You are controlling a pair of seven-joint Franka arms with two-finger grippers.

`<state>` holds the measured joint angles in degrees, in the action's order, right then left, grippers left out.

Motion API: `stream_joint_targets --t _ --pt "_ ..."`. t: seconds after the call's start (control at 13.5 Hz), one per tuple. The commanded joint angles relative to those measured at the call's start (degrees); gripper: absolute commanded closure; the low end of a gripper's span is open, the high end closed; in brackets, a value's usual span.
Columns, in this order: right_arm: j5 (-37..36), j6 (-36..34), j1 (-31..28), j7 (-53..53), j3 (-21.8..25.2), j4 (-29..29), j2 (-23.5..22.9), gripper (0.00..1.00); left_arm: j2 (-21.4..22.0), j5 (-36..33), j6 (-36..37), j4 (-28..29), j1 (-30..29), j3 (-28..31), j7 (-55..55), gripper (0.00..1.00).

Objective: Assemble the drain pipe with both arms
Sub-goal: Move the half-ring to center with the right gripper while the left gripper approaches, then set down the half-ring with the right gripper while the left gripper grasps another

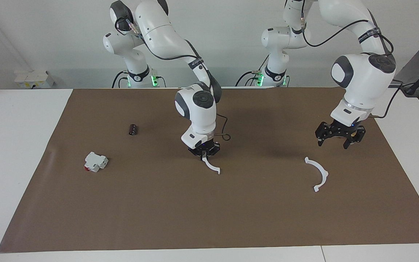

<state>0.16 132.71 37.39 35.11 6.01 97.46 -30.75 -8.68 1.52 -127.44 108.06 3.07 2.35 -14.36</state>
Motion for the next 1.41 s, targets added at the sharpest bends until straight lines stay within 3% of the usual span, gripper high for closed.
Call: stream_joint_targets --t 0.0,0.37,0.67,0.74,0.89,0.96,1.04,1.11,1.33 --pt "-1.21 1.59 0.31 0.14 0.14 1.33 0.69 1.0 -4.23 0.33 -4.3 -0.3 -0.53 -0.24 -1.46 0.0" --pt "-1.22 1.59 0.58 -0.21 0.14 1.42 0.78 1.0 -11.79 0.59 -8.17 -1.97 -2.63 -0.15 -1.46 0.0" --pt "-1.21 1.94 0.58 -0.21 0.14 1.59 0.78 1.0 -14.77 4.8 -11.15 -2.41 -3.78 -0.15 -1.2 0.0" --pt "-1.21 2.03 0.58 -0.21 0.14 1.77 0.78 0.93 -15.48 5.42 -12.12 -2.41 -3.78 -0.24 -0.85 0.0" --pt "-1.21 2.46 0.58 -0.21 0.14 1.86 0.78 0.5 -15.84 6.04 -12.31 -2.5 -3.87 -0.15 -1.28 0.01" --pt "-1.21 2.99 0.58 -0.21 0.14 2.12 0.78 0.35 -16.54 6.04 -12.66 -2.76 -3.78 -0.15 -1.28 0.01" --pt "-1.21 3.43 0.58 -0.21 0.14 2.3 0.87 0.08 -16.89 6.04 -13.01 -2.85 -3.78 -0.24 -1.37 0.03" --pt "-1.21 3.52 0.58 -0.21 0.14 2.3 0.87 0.0 -16.98 6.04 -13.19 -2.85 -3.78 -0.24 -1.37 0.07" --pt "-1.21 3.08 1.28 -0.21 0.14 1.95 1.48 0.0 -17.33 6.04 -15.38 -2.59 -3.69 -0.24 -1.55 0.13"
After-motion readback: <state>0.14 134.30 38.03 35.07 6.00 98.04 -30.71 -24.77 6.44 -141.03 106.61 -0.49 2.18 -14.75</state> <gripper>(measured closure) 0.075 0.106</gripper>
